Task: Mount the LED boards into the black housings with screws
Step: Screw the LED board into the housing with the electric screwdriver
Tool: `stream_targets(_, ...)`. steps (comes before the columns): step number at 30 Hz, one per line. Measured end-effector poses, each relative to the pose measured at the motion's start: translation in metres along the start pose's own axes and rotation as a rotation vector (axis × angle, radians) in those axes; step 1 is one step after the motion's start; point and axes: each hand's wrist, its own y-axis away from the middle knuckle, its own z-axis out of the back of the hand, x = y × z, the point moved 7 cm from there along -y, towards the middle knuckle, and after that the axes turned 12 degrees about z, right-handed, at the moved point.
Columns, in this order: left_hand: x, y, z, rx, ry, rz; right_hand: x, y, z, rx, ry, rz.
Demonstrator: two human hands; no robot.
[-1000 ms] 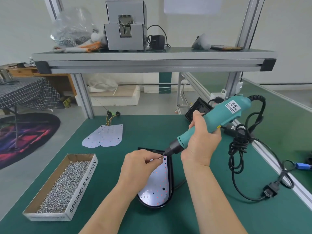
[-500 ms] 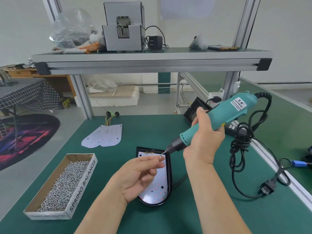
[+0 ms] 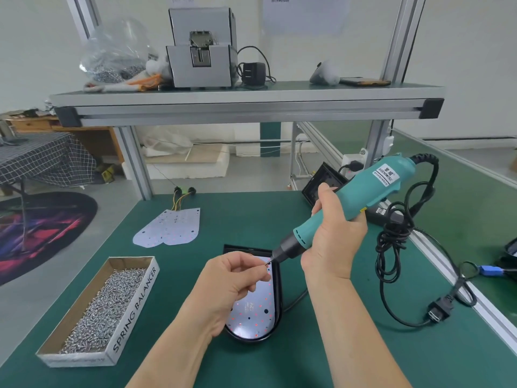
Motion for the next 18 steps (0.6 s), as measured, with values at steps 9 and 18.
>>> stream_targets(9,-0.005,0.002,-0.007,0.011,-0.222,-0.108,-0.007,-0.006,0.005,0.014,0.108,0.016)
stream_targets(18,0.027,-0.037,0.078,-0.538,-0.349,0.187,-0.029,-0.027,0.014,-0.006,0.194,0.104)
